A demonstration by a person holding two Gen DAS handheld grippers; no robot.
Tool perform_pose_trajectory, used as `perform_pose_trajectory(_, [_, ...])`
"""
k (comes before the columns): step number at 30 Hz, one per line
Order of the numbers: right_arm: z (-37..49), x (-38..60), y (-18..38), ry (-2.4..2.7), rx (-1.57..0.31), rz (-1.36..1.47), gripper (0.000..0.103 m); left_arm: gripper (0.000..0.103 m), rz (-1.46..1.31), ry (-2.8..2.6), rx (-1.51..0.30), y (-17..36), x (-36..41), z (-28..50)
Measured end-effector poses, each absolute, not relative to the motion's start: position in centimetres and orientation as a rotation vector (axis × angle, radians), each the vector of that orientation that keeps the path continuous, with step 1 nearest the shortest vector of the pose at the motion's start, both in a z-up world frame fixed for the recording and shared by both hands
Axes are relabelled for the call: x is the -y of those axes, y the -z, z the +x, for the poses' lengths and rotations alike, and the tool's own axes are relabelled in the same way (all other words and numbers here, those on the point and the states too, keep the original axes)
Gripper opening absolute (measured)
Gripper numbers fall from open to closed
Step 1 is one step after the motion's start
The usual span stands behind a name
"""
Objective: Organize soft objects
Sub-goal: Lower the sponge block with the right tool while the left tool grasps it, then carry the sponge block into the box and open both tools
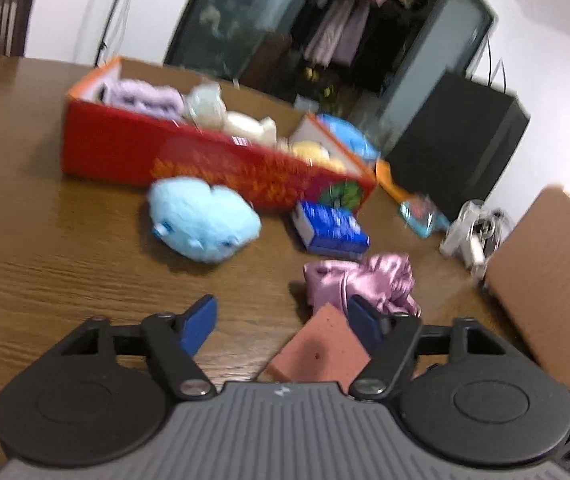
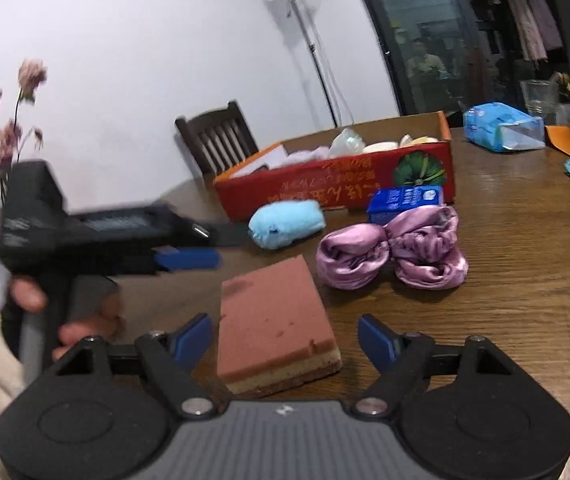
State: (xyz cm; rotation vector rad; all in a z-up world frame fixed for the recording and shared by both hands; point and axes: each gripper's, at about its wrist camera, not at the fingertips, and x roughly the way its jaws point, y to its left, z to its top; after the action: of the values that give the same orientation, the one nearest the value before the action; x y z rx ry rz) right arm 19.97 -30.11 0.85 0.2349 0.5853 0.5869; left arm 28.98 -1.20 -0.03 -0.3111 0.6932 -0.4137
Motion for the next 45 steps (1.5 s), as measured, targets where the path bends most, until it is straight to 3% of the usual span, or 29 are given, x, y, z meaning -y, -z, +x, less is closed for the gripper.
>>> perform_pose_trajectory(4, [20.4, 31.0, -0.8, -0.6, -0.691, 0.314, 0.064, 0.06, -0.348, 0.432, -0.724, 1.5, 1.0, 28.8])
perform_pose_trajectory(11, [20.5, 29.0, 0.3, -0.656, -0.721, 0.355, 0.069, 0.041, -0.344, 0.42, -0.736, 0.7, 0.4, 26.1])
perform_pose_trajectory(16, [21.7, 28.6, 0.3, -0.631, -0.682, 0.355, 0.069, 0.04, -0.314, 0.449, -0.738, -0.2, 0.5, 22.7])
perform_pose_trajectory(19, [21.8, 29.0, -0.5, -0.6, -0.642, 0.343, 0.069, 0.047, -0.357, 0.451, -0.698, -0.5, -0.2, 21.1])
perform_pose_trajectory(24, [21.4, 29.9, -1.6, -0.567, -0.619, 0.331, 0.068, 0.049, -0.377, 0.419, -0.704, 0.2, -0.2, 21.7])
perform_pose_trajectory(26, [21.3, 29.7, -1.4, -0.556, -0.631, 0.332, 0.068, 0.048, -0.381, 0.43, -0.708, 0.5, 0.2, 22.1])
perform_pose_trajectory(27, [21.3, 29.6, -1.2, -0.548, -0.643, 0.332, 0.065, 0.042, -0.375, 0.448, -0.716, 0.6, 0.5, 22.3])
perform_pose_trajectory(30, [21.9, 29.2, -0.3, -0.53, -0.677, 0.346, 0.046, 0.035, -0.331, 0.46, -0.72, 0.8, 1.3, 22.5])
perform_pose_trajectory(33, [22.3, 29.4, -0.1, -0.507, -0.671, 0.352, 0.04, 0.03, -0.345, 0.456, -0.711, 0.3, 1.0, 22.9])
perform_pose_trajectory(38, [24.2, 29.4, -1.6, -0.532, -0.646, 0.363, 0.04, 0.028, -0.356, 0.463, -0.618, -2.2, -0.1, 25.3])
perform_pose_trajectory(45, [33.0, 29.0, -7.1, -0.566, -0.505, 0.349, 0.04, 0.028, -0.347, 0.466, -0.506, -8.1, -1.1, 35.6])
